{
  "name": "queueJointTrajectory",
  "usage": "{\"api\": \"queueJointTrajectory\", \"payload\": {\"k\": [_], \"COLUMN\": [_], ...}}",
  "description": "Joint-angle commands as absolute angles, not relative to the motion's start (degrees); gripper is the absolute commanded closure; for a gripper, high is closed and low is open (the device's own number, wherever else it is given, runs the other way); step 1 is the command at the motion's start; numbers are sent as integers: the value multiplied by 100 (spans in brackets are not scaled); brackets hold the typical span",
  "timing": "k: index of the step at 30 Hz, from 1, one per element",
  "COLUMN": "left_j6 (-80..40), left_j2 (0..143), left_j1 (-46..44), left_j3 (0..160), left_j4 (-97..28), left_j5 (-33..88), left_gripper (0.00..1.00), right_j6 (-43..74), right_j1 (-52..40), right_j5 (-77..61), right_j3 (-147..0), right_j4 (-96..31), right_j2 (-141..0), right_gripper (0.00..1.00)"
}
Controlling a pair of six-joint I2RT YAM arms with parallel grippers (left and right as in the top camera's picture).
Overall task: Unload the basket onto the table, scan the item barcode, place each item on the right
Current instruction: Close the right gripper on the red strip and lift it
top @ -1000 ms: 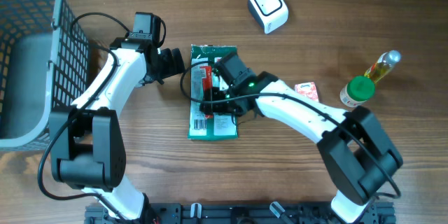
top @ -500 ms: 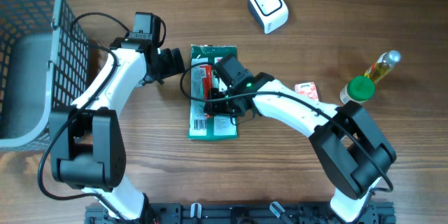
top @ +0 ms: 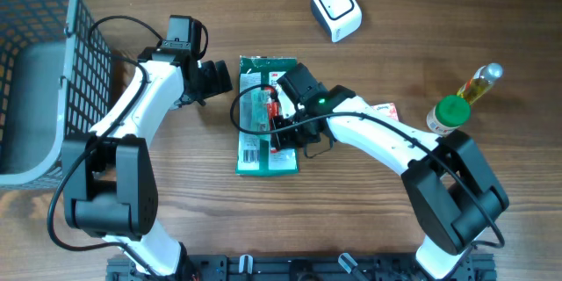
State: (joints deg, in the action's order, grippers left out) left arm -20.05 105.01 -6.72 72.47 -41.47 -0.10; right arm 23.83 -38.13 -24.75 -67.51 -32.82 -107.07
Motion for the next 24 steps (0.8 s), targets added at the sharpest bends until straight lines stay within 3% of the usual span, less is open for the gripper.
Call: {"api": "queueJointTrajectory", "payload": {"k": [1, 8, 24], "left_j6": [-2018, -2018, -2018], "left_j2": [10560, 10560, 10562], "left_j1": [-663, -663, -663], "left_j3": [7220, 7220, 7220], "left_j4": [-4132, -4132, -4132], "left_j5": [-3, -3, -3], "left_gripper": [0, 0, 0], "right_j6": [871, -1002, -1170], "right_j1": [-3634, -3441, -3441], "right_j5": [-3236, -3293, -2989], "right_j3": [-6689, -6687, -6296], "right_j4": [-3461, -4484, -4445], "right_j2": [-10516, -10499, -10556], "right_gripper": [96, 96, 92]}}
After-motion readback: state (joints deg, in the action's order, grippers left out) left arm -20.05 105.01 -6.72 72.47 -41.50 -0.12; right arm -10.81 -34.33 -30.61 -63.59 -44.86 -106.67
